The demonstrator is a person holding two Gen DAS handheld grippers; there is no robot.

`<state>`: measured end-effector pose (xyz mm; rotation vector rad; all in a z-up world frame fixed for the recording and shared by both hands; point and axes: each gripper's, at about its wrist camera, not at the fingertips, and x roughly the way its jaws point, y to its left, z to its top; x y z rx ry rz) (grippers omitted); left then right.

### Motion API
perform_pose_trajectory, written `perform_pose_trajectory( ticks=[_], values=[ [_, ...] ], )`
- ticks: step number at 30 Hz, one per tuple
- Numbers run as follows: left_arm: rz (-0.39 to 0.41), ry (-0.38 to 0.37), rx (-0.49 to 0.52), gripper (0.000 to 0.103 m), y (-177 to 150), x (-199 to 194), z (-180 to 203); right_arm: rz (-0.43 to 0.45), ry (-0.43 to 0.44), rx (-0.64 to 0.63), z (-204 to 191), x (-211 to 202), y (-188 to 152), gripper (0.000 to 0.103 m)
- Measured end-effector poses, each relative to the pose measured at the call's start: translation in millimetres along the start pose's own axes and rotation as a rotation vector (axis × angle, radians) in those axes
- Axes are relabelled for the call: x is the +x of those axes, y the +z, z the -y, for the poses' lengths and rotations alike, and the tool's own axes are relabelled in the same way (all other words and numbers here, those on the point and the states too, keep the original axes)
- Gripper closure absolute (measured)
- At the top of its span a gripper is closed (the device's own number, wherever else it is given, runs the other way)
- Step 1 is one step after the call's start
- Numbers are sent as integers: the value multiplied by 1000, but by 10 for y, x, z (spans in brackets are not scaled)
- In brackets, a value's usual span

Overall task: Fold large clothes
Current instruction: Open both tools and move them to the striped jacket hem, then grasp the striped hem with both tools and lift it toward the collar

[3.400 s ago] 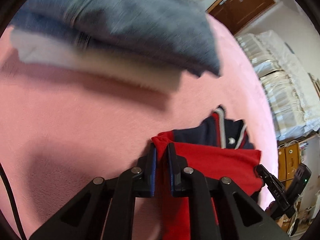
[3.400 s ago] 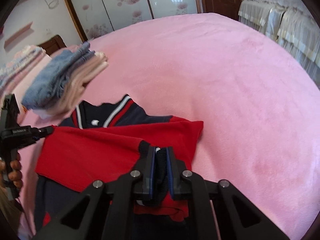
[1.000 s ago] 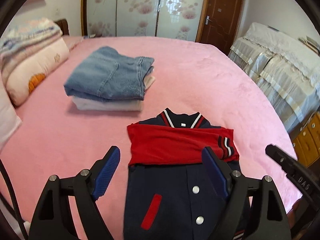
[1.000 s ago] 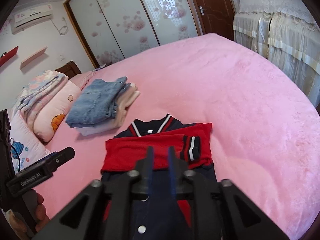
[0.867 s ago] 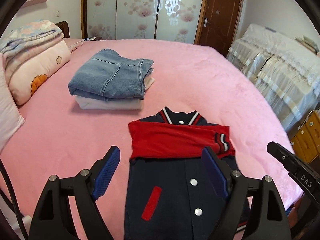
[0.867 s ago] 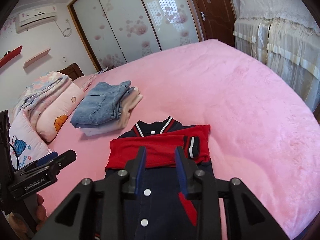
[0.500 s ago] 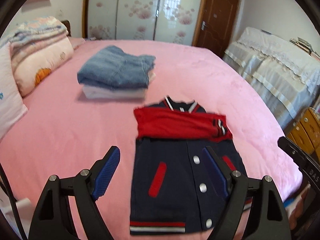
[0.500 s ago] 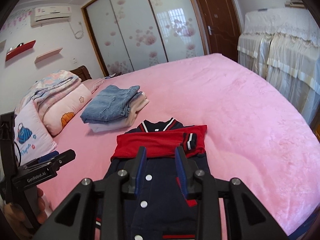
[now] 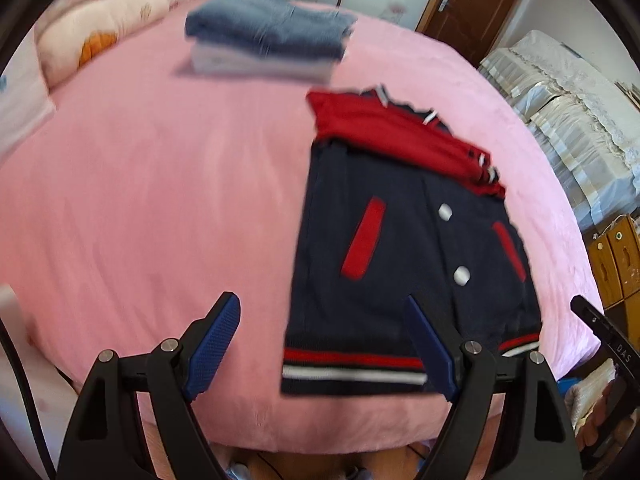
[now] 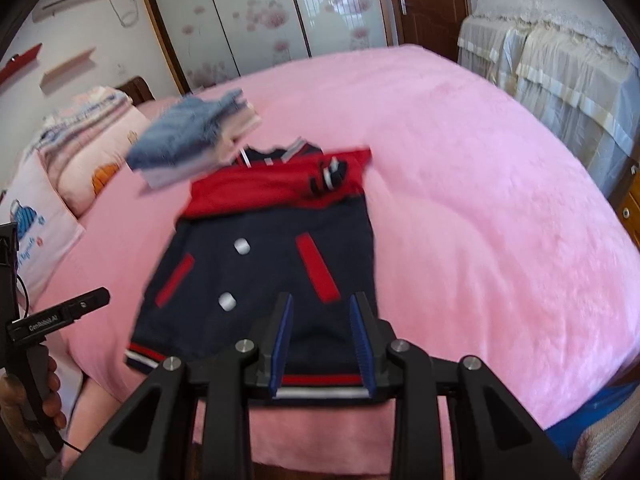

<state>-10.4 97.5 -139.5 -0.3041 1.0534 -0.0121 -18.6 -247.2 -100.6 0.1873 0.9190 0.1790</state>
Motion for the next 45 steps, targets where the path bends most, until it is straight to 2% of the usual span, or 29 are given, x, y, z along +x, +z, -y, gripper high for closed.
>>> perform_pose_trajectory(
  ticks=[3,7,12,18,19,21,22,26,33,38,39,40,42,43,45],
  values=[
    [-54,-54,-64,21,-180,203,-180,-41,-4,21,152,117,-145,73],
    [-84,-100,-114,21,-334,400,-350,-82,0,25,298,256,-281,73],
    [-77,-179,-104,20,-443,504,-433,-132,24,48,410,418,-396,73],
    [-58,-254,-128,21,-394,506,-442,-172,72,46,413,543,-487,73],
    [-54,-266,-126,22,-380,496,-435,-172,76,45,408,548,-491,73],
    [-49,-289,-107,40,-370,480,-395,-169,89,41,405,549,-497,71],
    [-58,-305,-86,43,-367,487,-357,-170,95,35,402,550,-500,71],
    [-77,-299,-43,46,-409,528,-290,-169,112,35,422,565,-505,71],
    [-105,-325,-78,45,-413,642,-363,-167,104,34,434,616,-528,72],
    [-111,-294,-35,46,-417,644,-283,-167,100,15,427,656,-551,73],
    [-112,-282,-19,48,-412,641,-250,-165,101,11,427,656,-552,77],
    [-111,-271,-3,53,-410,637,-219,-166,99,7,424,659,-553,86],
    [-119,-263,16,82,-399,625,-183,-169,114,7,412,653,-549,93],
    [-127,-283,10,88,-378,613,-169,-167,106,-5,386,635,-541,93],
    [-132,-287,3,92,-318,564,-135,-160,92,-29,328,577,-514,94]
  ],
)
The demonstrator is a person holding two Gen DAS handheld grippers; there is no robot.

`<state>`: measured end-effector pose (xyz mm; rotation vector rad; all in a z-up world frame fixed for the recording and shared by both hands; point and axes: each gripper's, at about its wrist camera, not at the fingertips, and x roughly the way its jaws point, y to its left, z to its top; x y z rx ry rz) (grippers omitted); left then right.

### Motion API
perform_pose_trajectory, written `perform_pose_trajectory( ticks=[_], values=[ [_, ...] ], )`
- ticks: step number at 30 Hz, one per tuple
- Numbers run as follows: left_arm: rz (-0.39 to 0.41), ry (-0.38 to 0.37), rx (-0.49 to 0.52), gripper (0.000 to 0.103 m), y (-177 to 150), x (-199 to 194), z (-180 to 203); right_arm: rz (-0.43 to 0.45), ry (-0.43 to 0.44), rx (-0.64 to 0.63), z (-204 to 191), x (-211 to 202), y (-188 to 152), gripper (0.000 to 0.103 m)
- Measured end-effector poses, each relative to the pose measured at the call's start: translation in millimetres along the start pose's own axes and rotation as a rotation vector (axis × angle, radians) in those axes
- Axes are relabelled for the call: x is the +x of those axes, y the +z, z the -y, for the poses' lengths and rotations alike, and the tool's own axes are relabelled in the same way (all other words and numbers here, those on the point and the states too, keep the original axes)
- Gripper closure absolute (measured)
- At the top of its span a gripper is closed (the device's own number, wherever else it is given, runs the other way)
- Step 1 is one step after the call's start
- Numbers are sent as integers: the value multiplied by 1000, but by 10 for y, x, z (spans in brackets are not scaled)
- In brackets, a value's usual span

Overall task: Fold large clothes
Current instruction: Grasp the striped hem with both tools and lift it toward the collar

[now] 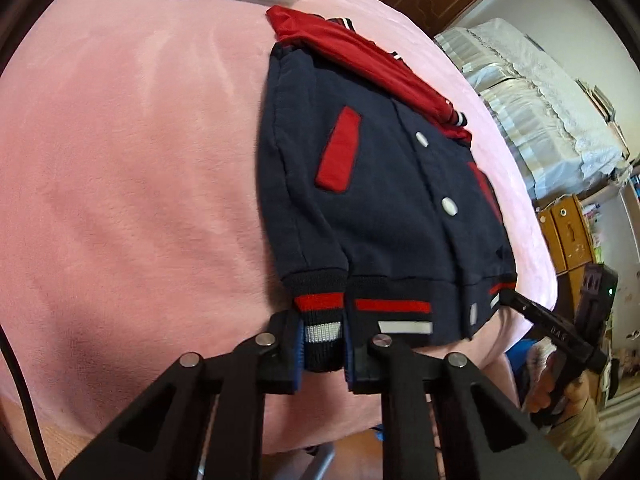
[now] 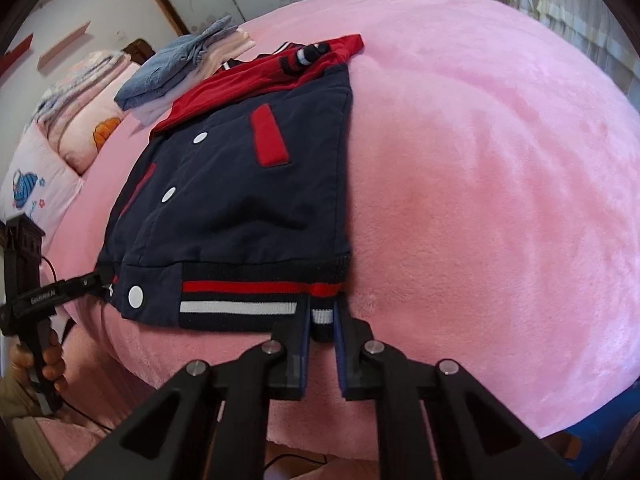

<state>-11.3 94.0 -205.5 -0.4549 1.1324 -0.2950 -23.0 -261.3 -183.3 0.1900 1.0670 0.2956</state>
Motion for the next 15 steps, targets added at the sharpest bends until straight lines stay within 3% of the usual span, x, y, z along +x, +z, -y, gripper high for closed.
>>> perform_pose_trajectory(
  ticks=[2,8,13,15],
  values=[
    [15,-14,1,92,67,-87,72,21,6,-11,-43,-105,39,94],
    [132,-152,-1,92,414,-468,309,166,76,6,-95,-567,370,94],
    [217,-226,-57,92,973,-585,378,292,155,43,-76,-780,996,96],
    [240,-216,-80,92,1281,-528,342,319,183,68,-39,-775,1245,97]
  ],
)
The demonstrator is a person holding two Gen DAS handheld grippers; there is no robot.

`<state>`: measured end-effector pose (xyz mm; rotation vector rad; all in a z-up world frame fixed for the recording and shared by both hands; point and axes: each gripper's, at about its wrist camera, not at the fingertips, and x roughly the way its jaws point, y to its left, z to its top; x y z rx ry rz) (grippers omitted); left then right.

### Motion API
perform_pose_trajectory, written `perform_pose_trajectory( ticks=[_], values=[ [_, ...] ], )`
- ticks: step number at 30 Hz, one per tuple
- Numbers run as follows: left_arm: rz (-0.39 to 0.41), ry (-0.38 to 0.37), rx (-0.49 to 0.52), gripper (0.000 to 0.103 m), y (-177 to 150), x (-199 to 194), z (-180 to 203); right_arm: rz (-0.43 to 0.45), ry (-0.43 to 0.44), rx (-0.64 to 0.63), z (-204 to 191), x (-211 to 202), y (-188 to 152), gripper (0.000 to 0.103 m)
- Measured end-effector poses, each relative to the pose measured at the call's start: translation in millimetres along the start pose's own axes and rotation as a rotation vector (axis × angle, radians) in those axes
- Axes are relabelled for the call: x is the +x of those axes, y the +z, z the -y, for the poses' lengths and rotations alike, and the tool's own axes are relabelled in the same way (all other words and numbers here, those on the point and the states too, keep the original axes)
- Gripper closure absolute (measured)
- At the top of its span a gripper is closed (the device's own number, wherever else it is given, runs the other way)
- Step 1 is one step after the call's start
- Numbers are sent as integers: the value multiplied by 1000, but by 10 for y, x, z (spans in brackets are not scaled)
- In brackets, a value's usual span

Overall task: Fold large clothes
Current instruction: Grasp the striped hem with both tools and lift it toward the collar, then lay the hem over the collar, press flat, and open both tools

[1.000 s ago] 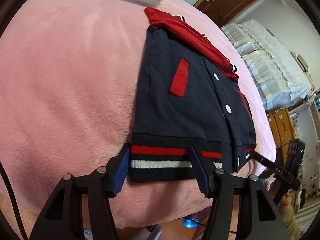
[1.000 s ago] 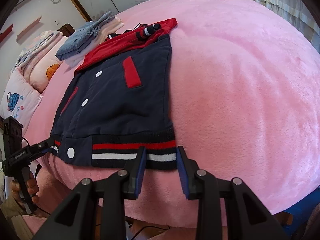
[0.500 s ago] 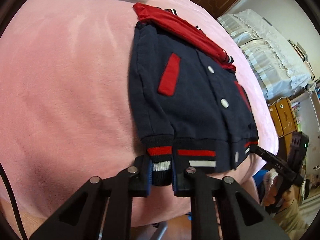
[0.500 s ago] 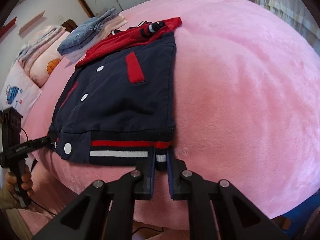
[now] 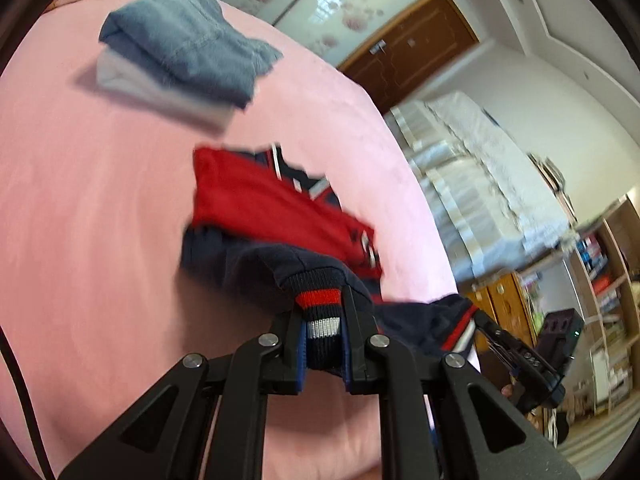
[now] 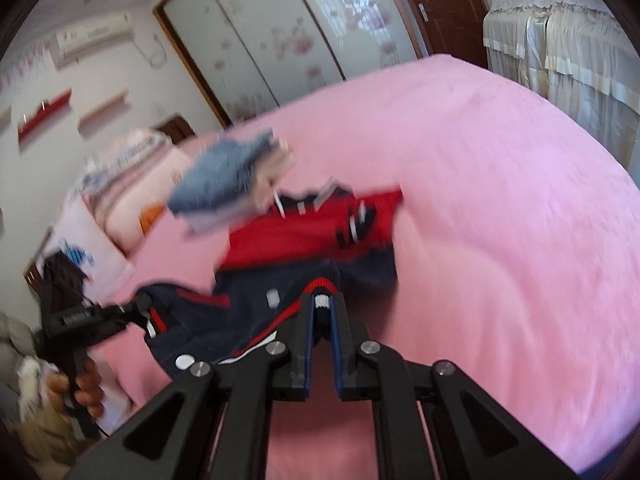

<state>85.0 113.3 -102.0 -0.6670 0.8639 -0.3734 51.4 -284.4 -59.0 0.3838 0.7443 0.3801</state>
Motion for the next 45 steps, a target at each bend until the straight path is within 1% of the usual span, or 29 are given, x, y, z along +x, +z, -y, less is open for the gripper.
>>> perform_pose_trajectory(
  ticks=[3,5,6,7,9,10,11,12,13,14,16,18,20,22,24,27,29,35,37,39,40,42,43,44,45],
  values=[
    [20,4,-54,92,355,212,-113,13,2,34,66,278,390,97],
    [26,38,-79,89,585,397,-194,8,-10,61,127,508,599,97],
    [24,83,-86,80,709,507,-248,2,-25,80,173,674,718,97],
    [19,125,-97,73,801,594,-302,-3,-30,93,195,764,769,95],
    [14,172,-138,31,983,737,-440,-11,-59,124,269,1014,888,94],
    [23,176,-161,24,1018,763,-504,-11,-73,130,289,1071,916,93],
    [32,170,-183,21,1047,768,-559,-11,-83,137,313,1132,931,90],
    [40,155,-205,21,1084,792,-627,-12,-82,148,348,1200,945,82],
    [39,152,-213,20,1119,829,-679,-10,-80,151,373,1233,937,72],
    [36,167,-211,20,1146,870,-731,-7,-84,147,386,1255,932,70],
    [22,190,-189,20,1153,955,-791,-16,-104,110,400,1333,907,69],
    [3,205,-155,21,1139,1067,-838,-44,-115,78,428,1434,881,69],
    [-10,198,-125,21,1120,1134,-881,-80,-111,62,483,1558,864,69],
    [-16,185,-78,25,1107,1225,-868,-107,-107,52,533,1679,855,69],
    [-28,178,-10,36,1113,1334,-817,-134,-100,42,552,1790,849,69],
    [-59,195,47,39,1111,1458,-761,-167,-100,29,573,1971,863,69],
    [-74,208,69,39,1120,1531,-743,-179,-99,23,573,2060,874,69],
    [-94,206,98,39,1191,1694,-720,-197,-103,20,587,2239,943,69],
    [-90,196,114,42,1222,1734,-677,-202,-81,46,626,2273,973,67],
    [-88,206,130,51,1232,1732,-653,-212,-53,67,659,2302,986,61],
    [-90,210,132,55,1237,1736,-651,-217,-58,68,665,2318,986,61],
    [-94,227,135,76,1250,1767,-653,-221,-65,67,676,2332,981,60],
    [-95,238,138,81,1260,1764,-662,-221,-62,70,681,2335,975,61],
    [-98,264,148,89,1261,1775,-663,-220,-61,73,686,2336,967,61],
    [-95,274,155,90,1262,1766,-663,-223,-63,75,685,2338,959,61]
  ],
)
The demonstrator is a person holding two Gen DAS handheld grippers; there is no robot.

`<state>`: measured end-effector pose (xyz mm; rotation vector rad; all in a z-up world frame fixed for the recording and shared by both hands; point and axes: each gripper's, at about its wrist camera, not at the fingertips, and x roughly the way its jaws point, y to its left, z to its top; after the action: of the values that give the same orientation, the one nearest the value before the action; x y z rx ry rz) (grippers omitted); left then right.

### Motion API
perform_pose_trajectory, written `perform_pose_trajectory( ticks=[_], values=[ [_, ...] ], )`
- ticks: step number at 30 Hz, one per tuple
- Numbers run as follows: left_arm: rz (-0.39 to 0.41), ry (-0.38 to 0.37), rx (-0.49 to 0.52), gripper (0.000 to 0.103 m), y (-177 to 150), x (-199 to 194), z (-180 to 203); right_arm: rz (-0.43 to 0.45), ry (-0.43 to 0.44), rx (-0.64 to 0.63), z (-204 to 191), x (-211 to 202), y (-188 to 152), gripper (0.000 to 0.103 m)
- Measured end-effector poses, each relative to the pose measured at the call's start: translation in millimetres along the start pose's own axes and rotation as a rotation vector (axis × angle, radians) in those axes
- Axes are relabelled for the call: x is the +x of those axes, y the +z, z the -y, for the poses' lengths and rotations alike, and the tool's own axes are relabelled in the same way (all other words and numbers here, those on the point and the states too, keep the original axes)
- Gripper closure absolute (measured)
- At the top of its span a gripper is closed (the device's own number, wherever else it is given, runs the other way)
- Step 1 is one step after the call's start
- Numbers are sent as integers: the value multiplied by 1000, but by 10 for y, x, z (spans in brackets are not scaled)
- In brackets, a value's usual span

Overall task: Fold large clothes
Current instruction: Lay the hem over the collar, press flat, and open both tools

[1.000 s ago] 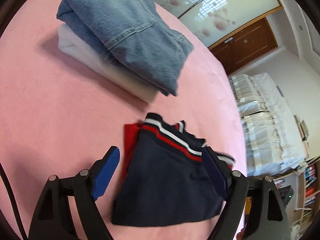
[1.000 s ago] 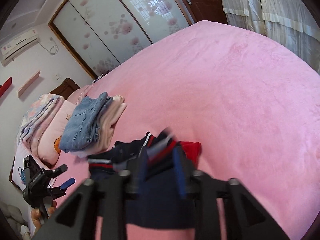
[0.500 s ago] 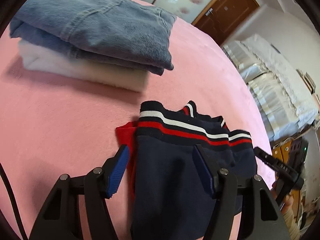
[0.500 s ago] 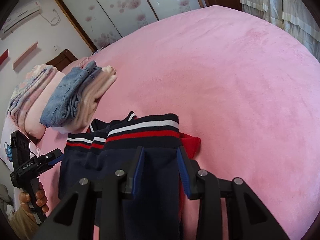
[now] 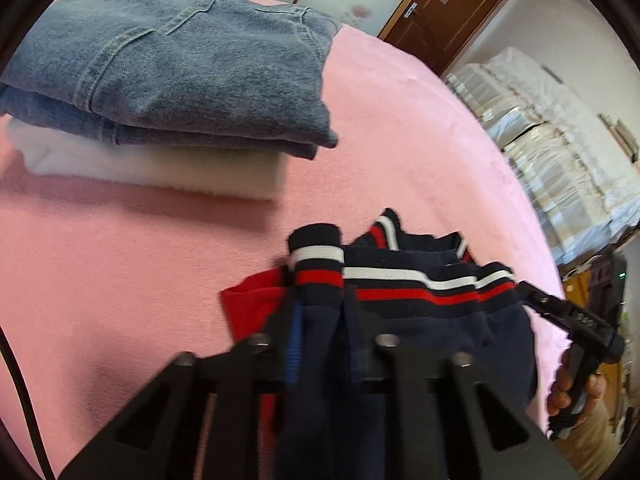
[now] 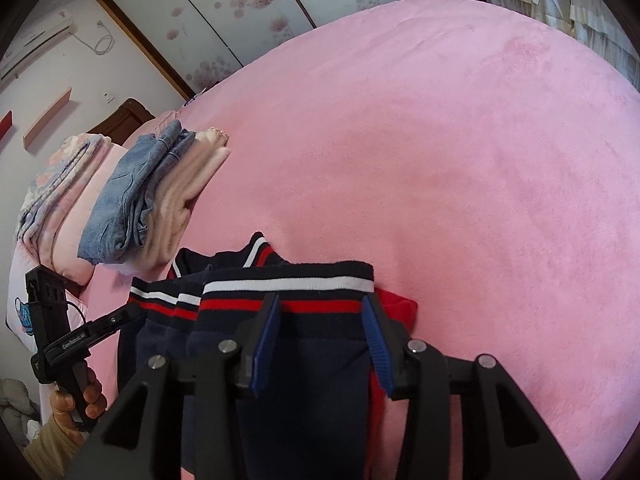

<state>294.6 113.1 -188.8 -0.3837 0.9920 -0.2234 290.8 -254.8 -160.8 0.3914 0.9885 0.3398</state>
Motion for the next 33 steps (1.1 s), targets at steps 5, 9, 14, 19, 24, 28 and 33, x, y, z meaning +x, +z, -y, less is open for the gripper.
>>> perform_pose_trajectory(
  ticks=[5,9,14,19,24,28,33],
  values=[
    [69,63,3,93,-33,-161,25,27,-55,-44,-49,-58,-46,99],
    [175,71,12,93,-32,-411,128,145,-83,-72,-127,-345,-48,100],
    [204,119,9,93,37,-364,194,243,-116,-91,-210,-512,38,100],
    [56,171,-57,93,-42,145,-35,101,-218,-71,-77,-10,17,100],
    [50,159,-67,85,-37,117,-53,61,-241,-96,-58,124,-79,97],
    [45,280,-41,45,-4,-82,49,103,-250,-71,-131,-105,-12,96],
    [156,230,-15,16,-51,-436,435,182,-144,-164,-596,-420,-70,96]
  ],
)
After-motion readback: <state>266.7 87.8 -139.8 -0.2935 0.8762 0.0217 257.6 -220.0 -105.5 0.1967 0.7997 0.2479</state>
